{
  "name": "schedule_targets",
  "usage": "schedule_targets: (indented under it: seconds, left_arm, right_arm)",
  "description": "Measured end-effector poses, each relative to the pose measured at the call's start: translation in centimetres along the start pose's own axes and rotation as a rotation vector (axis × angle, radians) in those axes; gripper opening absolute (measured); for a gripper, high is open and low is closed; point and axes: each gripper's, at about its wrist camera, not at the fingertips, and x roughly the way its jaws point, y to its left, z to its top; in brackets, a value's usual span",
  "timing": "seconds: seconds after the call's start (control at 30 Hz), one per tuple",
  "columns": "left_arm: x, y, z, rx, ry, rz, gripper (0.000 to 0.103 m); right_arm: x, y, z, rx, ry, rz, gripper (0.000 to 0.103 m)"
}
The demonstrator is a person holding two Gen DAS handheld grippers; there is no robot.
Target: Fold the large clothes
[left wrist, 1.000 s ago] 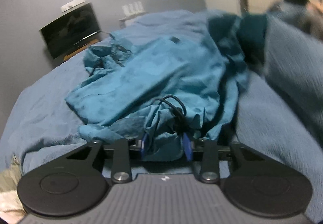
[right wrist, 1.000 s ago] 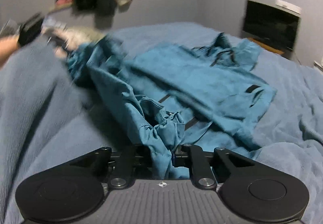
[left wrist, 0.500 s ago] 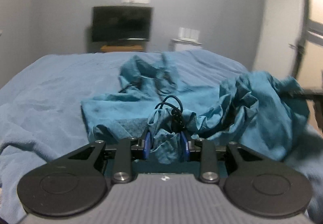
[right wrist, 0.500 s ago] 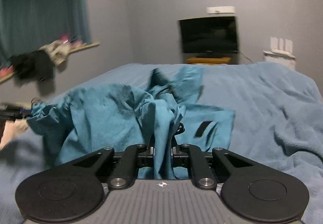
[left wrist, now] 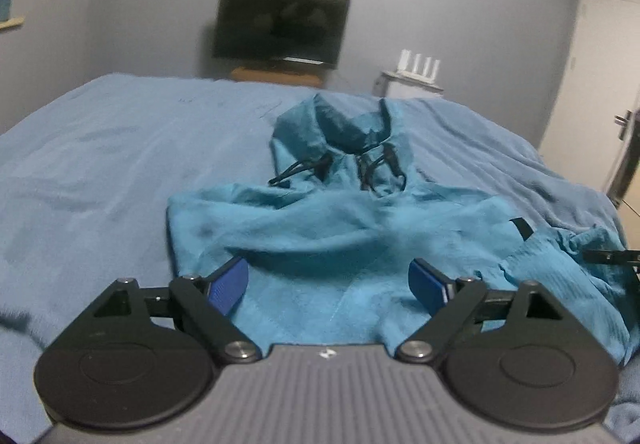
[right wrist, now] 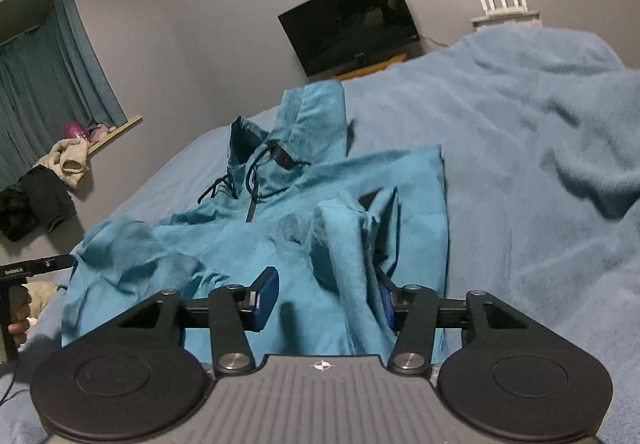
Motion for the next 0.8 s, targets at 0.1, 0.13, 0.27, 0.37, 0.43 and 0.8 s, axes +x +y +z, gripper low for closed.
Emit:
schedule_targets:
  seconds: [0.1, 0.13, 0.27, 0.37, 0.43, 0.8]
  left_arm:
    - [1.5, 0.1, 0.3, 0.066, 0.012, -0.004, 0.09]
    - [2.1, -0.1, 0.4, 0.098, 0.02, 0.009, 0.091]
    - [5.5, -0.5, 1.2, 0.263, 0.062, 0.077, 0.091]
    - [8.4, 0.5, 1.1, 0.279, 0.164, 0.039, 0.089]
    - [9.5, 1.1, 0.6, 0.267, 0.235, 0.032, 0.047]
    - [4.4, 3.8, 0.7, 0.058, 0.005, 0.186, 0.0]
  right_arm:
    - [0.1, -0.2, -0.4, 0.017, 0.02, -0.009, 0.054]
    - [0.1, -0.2, -0.6, 0.02, 0.024, -0.015, 0.054]
    - [0.9, -0.7, -0.9, 0.029, 0.048, -0.044, 0.052]
    - [1.4, -0.7, -0.9, 0.022, 0.064, -0.061, 0.039]
    - [1.5, -0.3, -0.7, -0.014, 0.049, -0.097, 0.018]
    - [2.7, 5.5, 5.8, -0.35, -0.094, -0.151, 0.013]
